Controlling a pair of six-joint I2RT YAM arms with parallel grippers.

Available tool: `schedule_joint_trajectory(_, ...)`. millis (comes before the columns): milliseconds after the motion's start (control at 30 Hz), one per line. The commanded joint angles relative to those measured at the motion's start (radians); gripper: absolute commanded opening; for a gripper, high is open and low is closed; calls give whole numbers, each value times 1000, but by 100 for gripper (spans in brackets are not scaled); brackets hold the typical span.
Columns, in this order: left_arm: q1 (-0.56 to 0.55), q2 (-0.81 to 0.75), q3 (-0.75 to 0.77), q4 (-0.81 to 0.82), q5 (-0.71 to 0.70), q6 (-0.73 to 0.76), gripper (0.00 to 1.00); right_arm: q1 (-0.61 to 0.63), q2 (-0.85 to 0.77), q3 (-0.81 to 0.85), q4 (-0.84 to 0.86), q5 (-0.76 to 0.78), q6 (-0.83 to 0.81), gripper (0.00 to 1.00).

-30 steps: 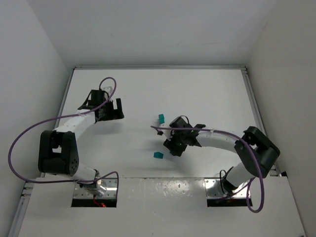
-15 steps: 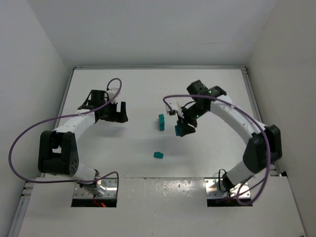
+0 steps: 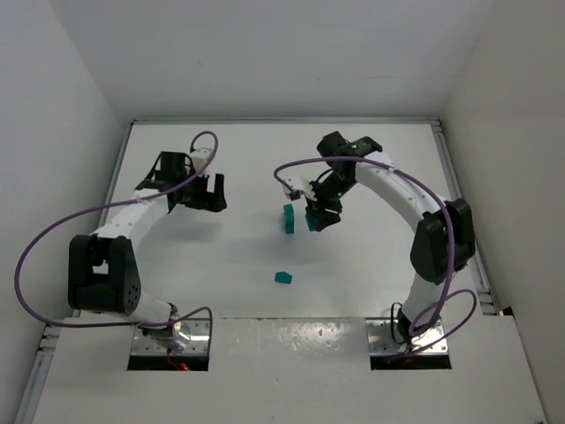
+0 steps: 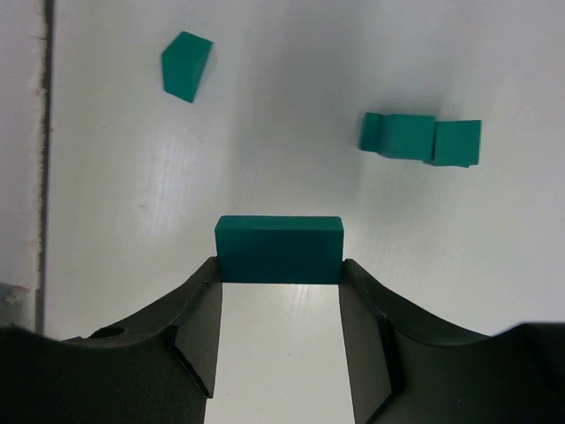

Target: Build the wood block tower

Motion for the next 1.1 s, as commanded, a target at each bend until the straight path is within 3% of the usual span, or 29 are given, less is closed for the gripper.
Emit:
schedule_joint_trajectory(0, 20, -8, 46, -12, -18, 20, 99, 23, 33, 48, 90, 59, 32, 1)
schedule_joint_trajectory(233, 65, 12, 46, -23, -6, -20, 99, 38, 30, 16, 205, 93, 32, 4)
schedule_joint_trajectory(800, 135, 55, 89, -14, 57, -40, 99, 78, 180, 220, 144, 88, -36, 13)
schedule_joint_trajectory(1067, 144, 64, 89, -14, 67, -59, 99, 93, 211, 226, 147, 114, -37, 18)
